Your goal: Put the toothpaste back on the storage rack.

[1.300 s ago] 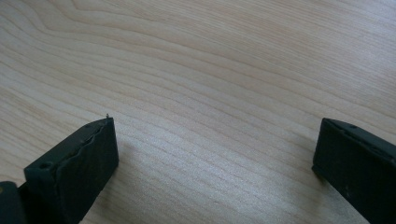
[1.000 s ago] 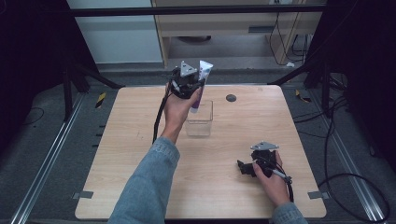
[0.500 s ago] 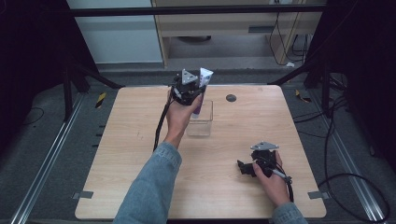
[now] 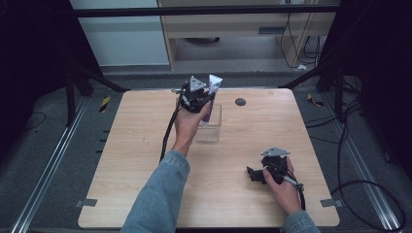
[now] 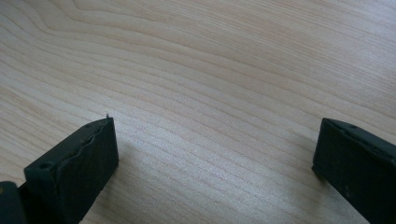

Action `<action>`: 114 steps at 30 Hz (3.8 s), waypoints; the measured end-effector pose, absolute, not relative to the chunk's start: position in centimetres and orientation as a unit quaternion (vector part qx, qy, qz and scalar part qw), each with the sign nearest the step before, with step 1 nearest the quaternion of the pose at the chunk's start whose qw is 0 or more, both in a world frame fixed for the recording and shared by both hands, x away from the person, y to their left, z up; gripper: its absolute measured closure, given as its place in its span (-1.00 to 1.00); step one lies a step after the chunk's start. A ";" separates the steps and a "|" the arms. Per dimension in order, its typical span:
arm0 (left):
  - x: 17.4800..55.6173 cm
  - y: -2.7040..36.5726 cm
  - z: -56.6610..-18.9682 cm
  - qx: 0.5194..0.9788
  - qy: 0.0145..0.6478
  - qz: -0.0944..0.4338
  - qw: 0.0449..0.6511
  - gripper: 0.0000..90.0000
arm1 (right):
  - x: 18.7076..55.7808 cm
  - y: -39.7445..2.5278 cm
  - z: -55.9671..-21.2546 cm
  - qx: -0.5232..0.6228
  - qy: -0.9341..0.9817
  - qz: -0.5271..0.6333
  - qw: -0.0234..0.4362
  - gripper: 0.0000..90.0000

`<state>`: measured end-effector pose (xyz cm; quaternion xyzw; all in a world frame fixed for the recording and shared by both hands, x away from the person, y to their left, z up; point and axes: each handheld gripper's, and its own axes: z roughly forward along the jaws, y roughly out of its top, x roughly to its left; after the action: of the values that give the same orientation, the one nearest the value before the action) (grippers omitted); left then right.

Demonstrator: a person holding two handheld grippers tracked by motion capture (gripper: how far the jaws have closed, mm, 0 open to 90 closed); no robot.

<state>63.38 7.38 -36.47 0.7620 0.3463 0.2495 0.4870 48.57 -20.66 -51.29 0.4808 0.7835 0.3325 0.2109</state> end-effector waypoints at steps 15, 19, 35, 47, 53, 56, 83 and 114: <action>63.4 6.7 -37.5 0.770 0.338 0.246 0.482 0.76 | 48.6 -20.7 -51.3 0.480 0.784 0.332 0.211 -0.99; 63.3 6.2 -37.9 0.779 0.327 0.249 0.473 0.76 | 48.6 -20.7 -51.3 0.480 0.784 0.332 0.211 -0.99; 63.2 6.4 -39.1 0.786 0.326 0.248 0.462 0.76 | 48.6 -20.6 -51.3 0.481 0.783 0.332 0.210 -0.99; 63.1 6.1 -39.6 0.792 0.325 0.245 0.455 0.76 | 48.6 -20.6 -51.3 0.481 0.783 0.333 0.210 -0.99; 63.1 5.9 -39.7 0.795 0.324 0.244 0.452 0.76 | 48.6 -20.6 -51.3 0.481 0.783 0.332 0.210 -0.99; 63.1 5.8 -39.8 0.797 0.323 0.244 0.448 0.76 | 48.6 -20.6 -51.3 0.481 0.783 0.332 0.210 -0.99; 63.4 5.1 -40.6 0.809 0.337 0.231 0.423 0.75 | 48.6 -20.7 -51.3 0.481 0.784 0.332 0.210 -0.99; 63.3 4.6 -40.3 0.809 0.347 0.238 0.410 0.71 | 48.6 -20.7 -51.3 0.480 0.784 0.333 0.211 -0.99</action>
<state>63.27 4.55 -40.35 0.8094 0.3471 0.2377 0.4098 48.58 -20.66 -51.30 0.4805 0.7836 0.3329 0.2106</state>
